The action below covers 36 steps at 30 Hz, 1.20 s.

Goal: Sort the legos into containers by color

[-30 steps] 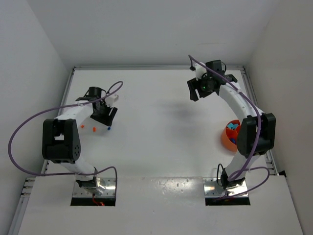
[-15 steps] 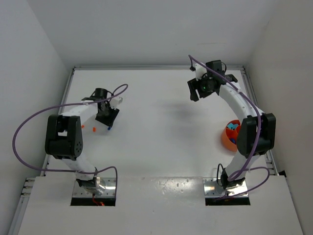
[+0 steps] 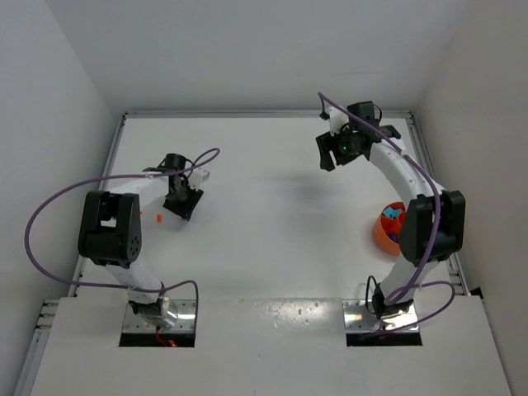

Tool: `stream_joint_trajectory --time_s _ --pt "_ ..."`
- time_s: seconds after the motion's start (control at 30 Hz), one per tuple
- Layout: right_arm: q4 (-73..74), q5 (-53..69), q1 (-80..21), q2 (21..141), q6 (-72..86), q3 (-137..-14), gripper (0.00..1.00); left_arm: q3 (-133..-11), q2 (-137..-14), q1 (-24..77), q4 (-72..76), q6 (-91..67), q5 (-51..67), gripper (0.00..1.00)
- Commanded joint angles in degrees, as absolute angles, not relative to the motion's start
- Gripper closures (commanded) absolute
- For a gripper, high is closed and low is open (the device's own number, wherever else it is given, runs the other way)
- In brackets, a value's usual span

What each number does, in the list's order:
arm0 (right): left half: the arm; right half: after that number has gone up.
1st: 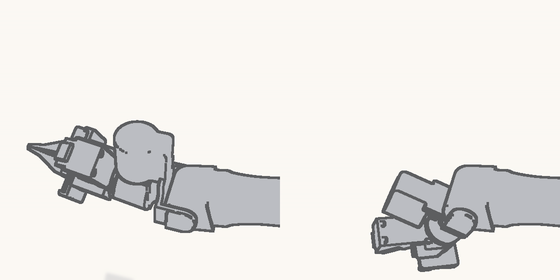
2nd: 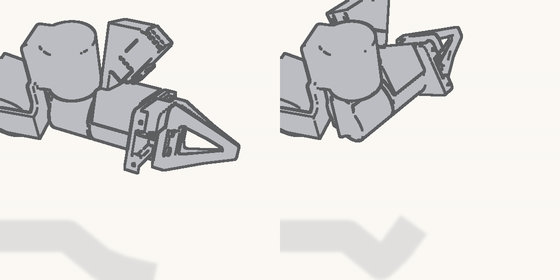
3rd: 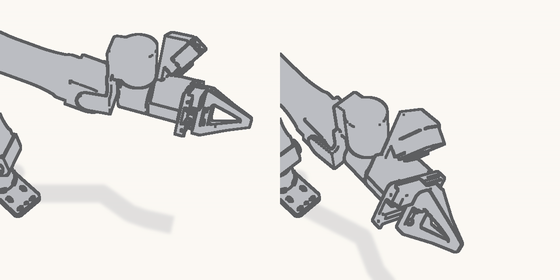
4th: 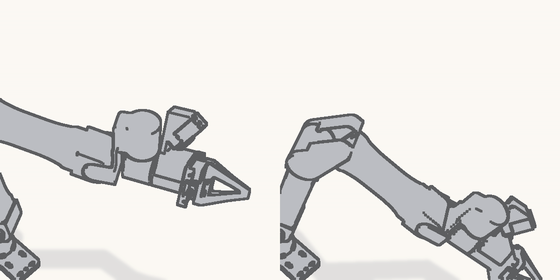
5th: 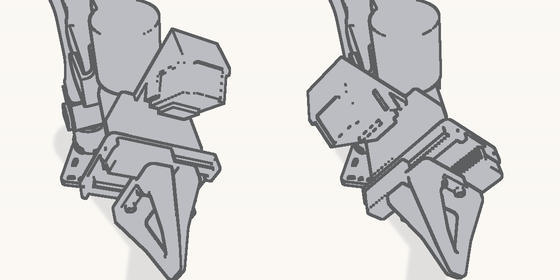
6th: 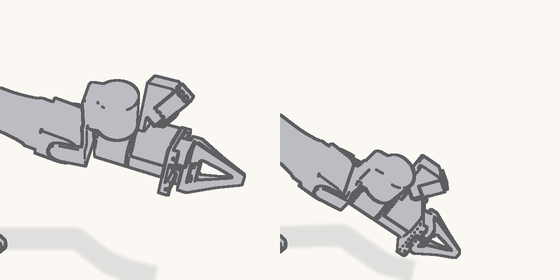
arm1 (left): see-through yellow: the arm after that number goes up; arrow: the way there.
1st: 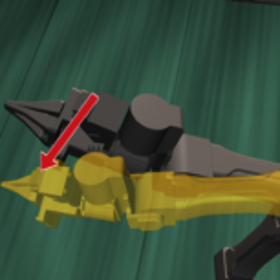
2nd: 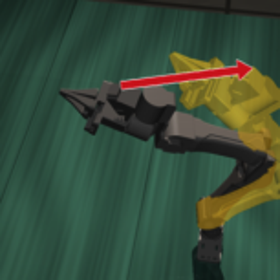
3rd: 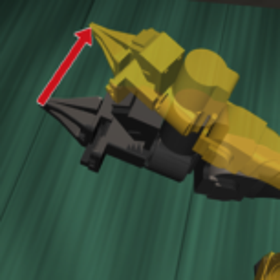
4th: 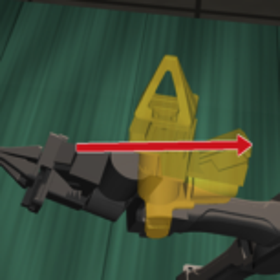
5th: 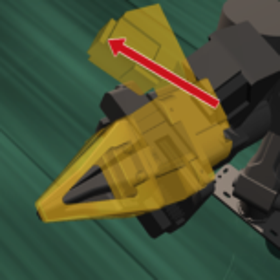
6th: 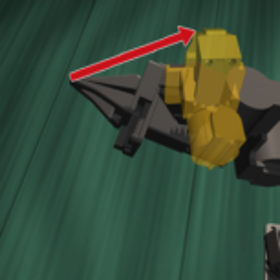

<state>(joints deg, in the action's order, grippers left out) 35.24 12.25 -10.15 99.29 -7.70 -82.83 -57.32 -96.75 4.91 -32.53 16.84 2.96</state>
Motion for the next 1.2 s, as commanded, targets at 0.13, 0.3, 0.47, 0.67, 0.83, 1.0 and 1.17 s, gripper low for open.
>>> stream_joint_trajectory --time_s 0.13,0.3,0.47,0.67,0.83,1.0,1.17 --pt "34.9 13.7 -10.2 99.1 -7.4 -84.8 0.34 -56.3 -98.3 5.4 -31.2 16.0 1.3 0.53" --pt "34.9 13.7 -10.2 99.1 -7.4 -84.8 0.34 -56.8 -99.9 5.4 -31.2 16.0 2.0 0.54" --pt "34.9 13.7 -10.2 99.1 -7.4 -84.8 0.34 -57.9 -101.2 5.4 -31.2 16.0 2.5 0.55" --pt "34.9 13.7 -10.2 99.1 -7.4 -84.3 0.34 -59.1 -102.4 5.4 -31.2 16.0 2.5 0.57" --pt "34.9 13.7 -10.2 99.1 -7.4 -83.8 0.34 -59.1 -102.9 5.4 -31.2 16.0 2.5 0.61" --pt "34.9 14.2 -10.2 99.1 -6.9 -83.8 0.35 -59.1 -103.5 5.4 -30.7 16.0 3.1 0.67" --pt "34.4 14.8 -10.2 99.1 -6.9 -83.8 0.35 -60.1 -105.6 5.4 -30.7 15.5 3.6 0.73"
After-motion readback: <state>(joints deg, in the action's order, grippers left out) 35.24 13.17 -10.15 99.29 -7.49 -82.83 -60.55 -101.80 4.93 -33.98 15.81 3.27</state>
